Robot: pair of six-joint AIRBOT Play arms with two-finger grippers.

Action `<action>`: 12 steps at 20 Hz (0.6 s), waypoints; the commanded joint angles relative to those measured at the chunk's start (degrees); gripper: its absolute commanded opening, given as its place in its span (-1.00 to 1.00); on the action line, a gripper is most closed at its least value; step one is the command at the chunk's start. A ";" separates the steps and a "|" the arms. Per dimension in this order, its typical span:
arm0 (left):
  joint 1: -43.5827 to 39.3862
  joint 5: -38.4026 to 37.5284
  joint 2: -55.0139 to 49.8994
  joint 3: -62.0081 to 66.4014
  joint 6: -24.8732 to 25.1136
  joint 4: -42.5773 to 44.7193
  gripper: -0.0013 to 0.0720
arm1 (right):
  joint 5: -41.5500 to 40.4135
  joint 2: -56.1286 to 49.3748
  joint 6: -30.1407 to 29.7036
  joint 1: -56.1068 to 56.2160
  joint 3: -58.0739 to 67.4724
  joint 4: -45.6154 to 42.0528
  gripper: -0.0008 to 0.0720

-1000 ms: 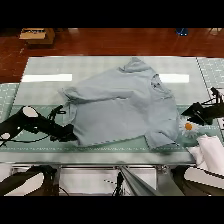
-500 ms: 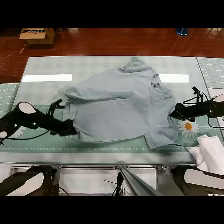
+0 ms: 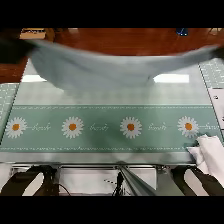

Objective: Fold the shirts.

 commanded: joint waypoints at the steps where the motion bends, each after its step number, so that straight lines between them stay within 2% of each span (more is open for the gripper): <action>1: 0.04 4.22 5.18 18.99 -4.37 9.44 -0.92 | -10.84 12.04 6.14 0.11 12.94 -5.07 -0.88; 3: 0.04 2.54 7.48 23.58 -9.68 14.19 -0.92 | -10.73 15.47 13.18 0.11 17.42 -14.88 -0.88; 6: 0.04 -10.01 10.75 26.29 -16.41 16.85 -0.92 | -2.69 16.96 20.63 0.11 23.65 -26.18 -0.88; 9: 0.04 -23.50 12.94 26.49 -21.16 17.16 -0.92 | 7.61 16.96 20.76 0.11 26.95 -27.93 -0.88; 12: 0.04 -30.97 12.46 26.53 -22.69 17.38 -0.92 | 16.96 15.41 19.39 0.11 27.06 -29.97 -0.88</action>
